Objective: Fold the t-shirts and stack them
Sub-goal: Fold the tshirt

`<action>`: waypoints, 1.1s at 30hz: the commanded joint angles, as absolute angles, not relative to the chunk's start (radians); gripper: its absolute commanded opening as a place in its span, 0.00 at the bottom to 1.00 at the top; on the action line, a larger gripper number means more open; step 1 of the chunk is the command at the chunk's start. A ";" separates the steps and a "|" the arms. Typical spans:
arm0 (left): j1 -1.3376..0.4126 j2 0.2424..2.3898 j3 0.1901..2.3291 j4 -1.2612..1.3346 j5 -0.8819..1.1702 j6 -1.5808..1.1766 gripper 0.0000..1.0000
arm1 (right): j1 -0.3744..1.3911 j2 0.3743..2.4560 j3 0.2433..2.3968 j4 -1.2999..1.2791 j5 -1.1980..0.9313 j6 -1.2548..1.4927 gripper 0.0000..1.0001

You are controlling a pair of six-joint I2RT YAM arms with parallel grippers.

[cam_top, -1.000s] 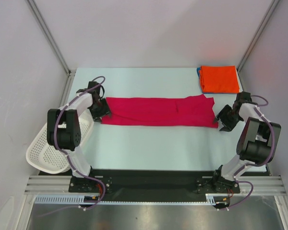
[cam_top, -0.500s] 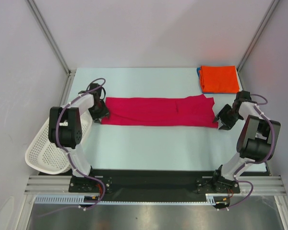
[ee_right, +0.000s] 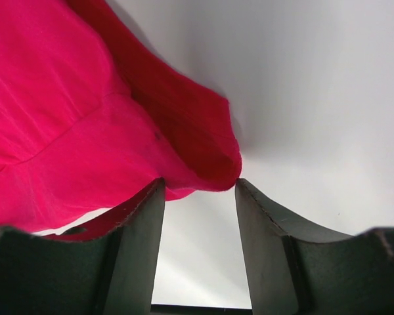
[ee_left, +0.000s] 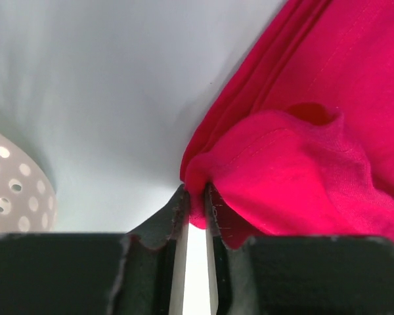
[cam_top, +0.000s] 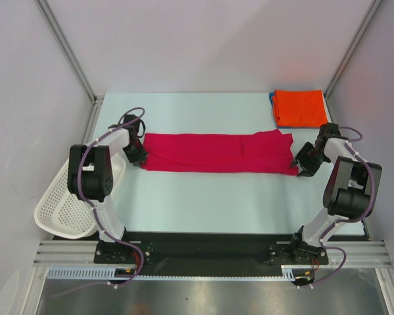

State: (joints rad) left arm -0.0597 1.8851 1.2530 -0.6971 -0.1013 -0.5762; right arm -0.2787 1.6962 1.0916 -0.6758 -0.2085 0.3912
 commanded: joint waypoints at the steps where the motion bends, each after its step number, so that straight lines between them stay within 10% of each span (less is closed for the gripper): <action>1: -0.057 1.870 1.240 -0.675 -0.120 -0.581 0.18 | -0.278 1.686 1.128 -0.684 -0.181 0.370 0.53; 4: -0.057 1.873 1.235 -0.683 -0.121 -0.578 0.02 | -0.279 1.686 1.123 -0.692 -0.181 0.367 0.52; 10: -0.058 1.865 1.218 -0.683 -0.117 -0.577 0.00 | -0.285 1.692 1.112 -0.686 -0.150 0.373 0.44; 14: -0.058 1.867 1.206 -0.692 -0.121 -0.575 0.00 | -0.302 1.726 1.140 -0.702 -0.138 0.387 0.01; 33: -0.058 1.775 1.046 -0.779 -0.138 -0.686 0.00 | -0.287 1.773 1.137 -0.773 0.000 0.379 0.00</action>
